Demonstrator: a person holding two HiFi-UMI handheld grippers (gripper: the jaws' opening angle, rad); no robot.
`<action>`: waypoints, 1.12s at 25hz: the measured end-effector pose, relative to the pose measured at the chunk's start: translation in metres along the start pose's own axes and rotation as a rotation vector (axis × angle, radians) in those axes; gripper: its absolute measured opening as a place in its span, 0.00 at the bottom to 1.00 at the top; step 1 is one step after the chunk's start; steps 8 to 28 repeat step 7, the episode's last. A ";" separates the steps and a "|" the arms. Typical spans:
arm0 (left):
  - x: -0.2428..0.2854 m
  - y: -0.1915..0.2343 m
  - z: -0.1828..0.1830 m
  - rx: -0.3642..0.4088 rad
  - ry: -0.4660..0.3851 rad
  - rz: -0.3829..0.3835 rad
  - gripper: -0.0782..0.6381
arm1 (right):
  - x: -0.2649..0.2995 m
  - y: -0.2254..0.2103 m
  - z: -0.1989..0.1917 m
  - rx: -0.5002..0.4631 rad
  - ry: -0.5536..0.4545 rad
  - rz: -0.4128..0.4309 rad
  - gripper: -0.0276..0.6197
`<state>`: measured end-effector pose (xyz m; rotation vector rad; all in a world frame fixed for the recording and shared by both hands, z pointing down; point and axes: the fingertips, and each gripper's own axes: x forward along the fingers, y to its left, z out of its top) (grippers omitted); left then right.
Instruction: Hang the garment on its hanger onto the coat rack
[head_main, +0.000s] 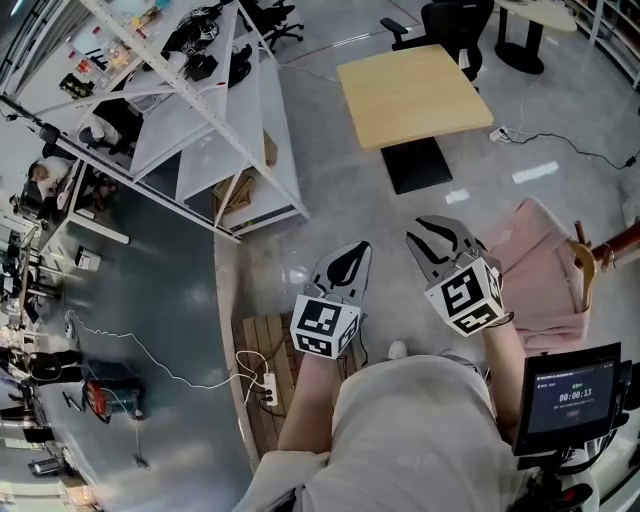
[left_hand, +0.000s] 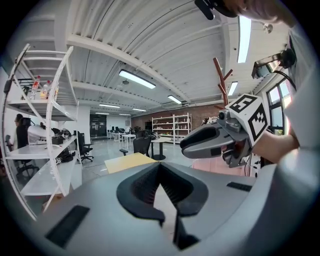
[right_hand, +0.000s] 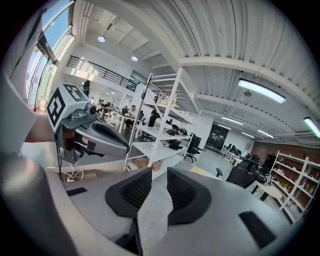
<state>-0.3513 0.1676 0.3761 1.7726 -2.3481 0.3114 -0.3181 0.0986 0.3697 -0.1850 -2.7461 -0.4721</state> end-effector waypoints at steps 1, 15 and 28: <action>0.002 -0.001 0.000 0.001 -0.003 -0.005 0.12 | 0.000 0.000 -0.001 0.001 0.004 -0.003 0.21; 0.004 0.000 0.002 -0.001 0.003 -0.039 0.12 | 0.002 0.002 -0.002 -0.003 0.022 0.001 0.21; 0.004 0.000 0.002 -0.001 0.003 -0.039 0.12 | 0.002 0.002 -0.002 -0.003 0.022 0.001 0.21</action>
